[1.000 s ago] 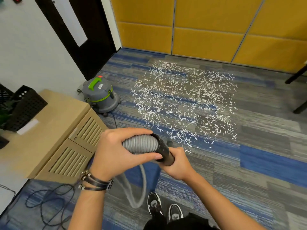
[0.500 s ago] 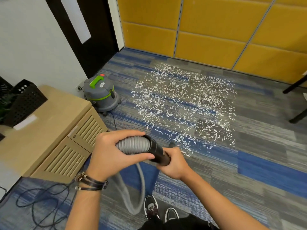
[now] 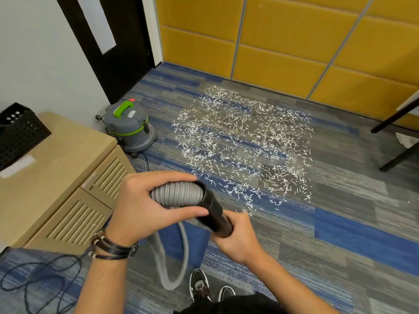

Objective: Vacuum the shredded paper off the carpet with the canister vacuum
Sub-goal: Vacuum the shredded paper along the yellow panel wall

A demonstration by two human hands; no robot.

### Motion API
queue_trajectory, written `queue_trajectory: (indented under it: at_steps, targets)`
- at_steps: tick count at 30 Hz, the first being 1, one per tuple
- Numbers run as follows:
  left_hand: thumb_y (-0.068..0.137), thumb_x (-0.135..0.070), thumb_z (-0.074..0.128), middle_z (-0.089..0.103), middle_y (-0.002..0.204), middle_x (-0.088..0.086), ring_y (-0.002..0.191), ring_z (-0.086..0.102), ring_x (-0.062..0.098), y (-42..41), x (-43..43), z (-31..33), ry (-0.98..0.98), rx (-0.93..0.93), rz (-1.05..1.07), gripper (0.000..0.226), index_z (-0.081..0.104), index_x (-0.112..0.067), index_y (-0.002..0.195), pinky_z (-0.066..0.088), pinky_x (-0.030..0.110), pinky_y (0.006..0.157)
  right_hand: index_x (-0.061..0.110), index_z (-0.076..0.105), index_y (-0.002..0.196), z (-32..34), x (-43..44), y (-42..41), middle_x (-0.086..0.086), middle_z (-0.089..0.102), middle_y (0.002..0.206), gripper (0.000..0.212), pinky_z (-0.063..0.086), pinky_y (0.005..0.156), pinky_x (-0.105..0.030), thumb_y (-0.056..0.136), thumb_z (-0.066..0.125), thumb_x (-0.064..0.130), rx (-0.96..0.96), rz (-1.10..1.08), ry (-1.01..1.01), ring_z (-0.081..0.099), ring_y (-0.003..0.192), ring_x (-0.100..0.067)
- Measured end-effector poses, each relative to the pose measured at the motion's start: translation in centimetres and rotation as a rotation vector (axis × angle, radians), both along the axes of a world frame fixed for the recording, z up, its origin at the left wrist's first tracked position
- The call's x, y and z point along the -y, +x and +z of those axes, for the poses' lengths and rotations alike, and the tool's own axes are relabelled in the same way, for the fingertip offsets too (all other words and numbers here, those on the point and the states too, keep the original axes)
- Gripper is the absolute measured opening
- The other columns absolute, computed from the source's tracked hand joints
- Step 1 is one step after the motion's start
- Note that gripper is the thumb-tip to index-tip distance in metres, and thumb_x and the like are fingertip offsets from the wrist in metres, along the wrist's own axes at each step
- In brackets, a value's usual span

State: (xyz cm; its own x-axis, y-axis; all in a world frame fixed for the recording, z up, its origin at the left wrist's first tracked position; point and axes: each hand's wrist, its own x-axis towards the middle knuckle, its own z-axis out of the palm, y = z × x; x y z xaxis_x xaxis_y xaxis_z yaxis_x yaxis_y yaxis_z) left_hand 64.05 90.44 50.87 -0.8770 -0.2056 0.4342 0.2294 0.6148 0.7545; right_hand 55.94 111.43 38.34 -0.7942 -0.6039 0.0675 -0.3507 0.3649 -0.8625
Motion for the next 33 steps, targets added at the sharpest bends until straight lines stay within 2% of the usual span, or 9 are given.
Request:
queue_trajectory:
  at_steps: [2, 4, 8, 11, 13, 20, 28, 31, 33]
  targets:
    - [0.066, -0.06, 0.089, 0.077, 0.102, -0.019, 0.092, 0.073, -0.006, -0.3, 0.5, 0.2, -0.028, -0.015, 0.046, 0.051, 0.079, -0.029, 0.106, 0.05, 0.01, 0.088, 0.014, 0.058, 0.068, 0.1, 0.4, -0.5, -0.001, 0.043, 0.053, 0.011, 0.028, 0.05, -0.027, 0.064, 0.063, 0.022, -0.03, -0.019, 0.035, 0.033, 0.051, -0.02]
    - [0.068, -0.062, 0.088, 0.076, 0.103, -0.02, 0.093, 0.073, -0.006, -0.6, 0.8, 0.2, -0.049, -0.017, 0.064, 0.051, 0.079, -0.03, 0.106, 0.05, 0.011, 0.088, 0.012, 0.063, 0.072, 0.1, 0.8, -1.1, -0.006, 0.047, 0.055, 0.016, 0.03, 0.05, -0.029, 0.064, 0.062, 0.025, -0.04, -0.027, 0.06, 0.037, 0.053, -0.025]
    - [0.067, -0.059, 0.089, 0.076, 0.105, -0.019, 0.094, 0.073, -0.006, -1.1, 0.8, -0.1, -0.011, -0.014, 0.041, 0.051, 0.079, -0.029, 0.107, 0.05, 0.011, 0.088, 0.015, 0.055, 0.067, 0.3, 1.2, -1.8, -0.002, 0.043, 0.054, 0.012, 0.027, 0.05, -0.029, 0.064, 0.066, 0.016, -0.028, -0.026, 0.064, 0.032, 0.05, -0.014]
    - [0.065, -0.058, 0.089, 0.076, 0.104, -0.019, 0.094, 0.073, -0.006, -1.2, 1.0, 0.1, 0.014, -0.017, 0.007, 0.051, 0.077, -0.031, 0.107, 0.049, 0.009, 0.088, 0.016, 0.049, 0.065, 0.7, 1.1, -1.5, -0.001, 0.04, 0.053, 0.018, 0.027, 0.049, -0.03, 0.064, 0.067, 0.013, -0.032, -0.028, 0.049, 0.032, 0.05, -0.02]
    - [0.065, -0.056, 0.09, 0.076, 0.104, -0.018, 0.094, 0.073, -0.005, -1.5, 1.0, 0.4, -0.003, -0.023, -0.02, 0.052, 0.078, -0.027, 0.107, 0.05, 0.01, 0.088, 0.018, 0.048, 0.063, 0.9, 0.8, -1.4, 0.002, 0.039, 0.052, 0.021, 0.027, 0.049, -0.029, 0.064, 0.068, 0.011, -0.047, -0.035, 0.044, 0.032, 0.048, -0.015]
    - [0.066, -0.056, 0.094, 0.079, 0.106, -0.012, 0.096, 0.076, 0.003, -2.7, 0.1, 0.2, -0.029, -0.007, -0.071, 0.055, 0.081, -0.023, 0.107, 0.057, 0.026, 0.089, 0.02, 0.048, 0.063, 1.0, -0.8, -1.7, 0.008, 0.036, 0.052, 0.021, 0.026, 0.05, -0.023, 0.061, 0.067, 0.011, -0.048, -0.097, 0.02, 0.029, 0.049, -0.01]
    - [0.065, -0.056, 0.092, 0.078, 0.103, -0.014, 0.092, 0.075, 0.0, -2.5, -0.2, 0.1, -0.014, 0.019, -0.056, 0.052, 0.08, -0.024, 0.105, 0.053, 0.016, 0.088, 0.018, 0.046, 0.063, 0.3, 0.0, -1.3, 0.007, 0.031, 0.054, 0.019, 0.024, 0.051, -0.021, 0.061, 0.065, 0.019, 0.0, -0.1, -0.002, 0.024, 0.054, -0.01]
    - [0.066, -0.056, 0.091, 0.077, 0.104, -0.015, 0.093, 0.074, 0.0, -2.7, -0.2, 1.7, -0.033, -0.015, -0.036, 0.05, 0.078, -0.028, 0.106, 0.053, 0.016, 0.088, 0.025, 0.042, 0.061, 1.5, 0.9, -1.3, 0.008, 0.031, 0.055, 0.026, 0.023, 0.05, -0.018, 0.061, 0.064, 0.012, 0.006, -0.082, -0.071, 0.024, 0.056, -0.008]
    - [0.067, -0.055, 0.09, 0.077, 0.104, -0.021, 0.094, 0.073, -0.002, -2.9, -0.1, 2.6, -0.025, -0.042, -0.024, 0.049, 0.075, -0.032, 0.108, 0.052, 0.014, 0.089, 0.021, 0.043, 0.061, 2.2, 1.2, -1.5, 0.008, 0.033, 0.055, 0.024, 0.023, 0.05, -0.021, 0.062, 0.065, 0.01, 0.019, -0.062, -0.1, 0.026, 0.055, -0.007]
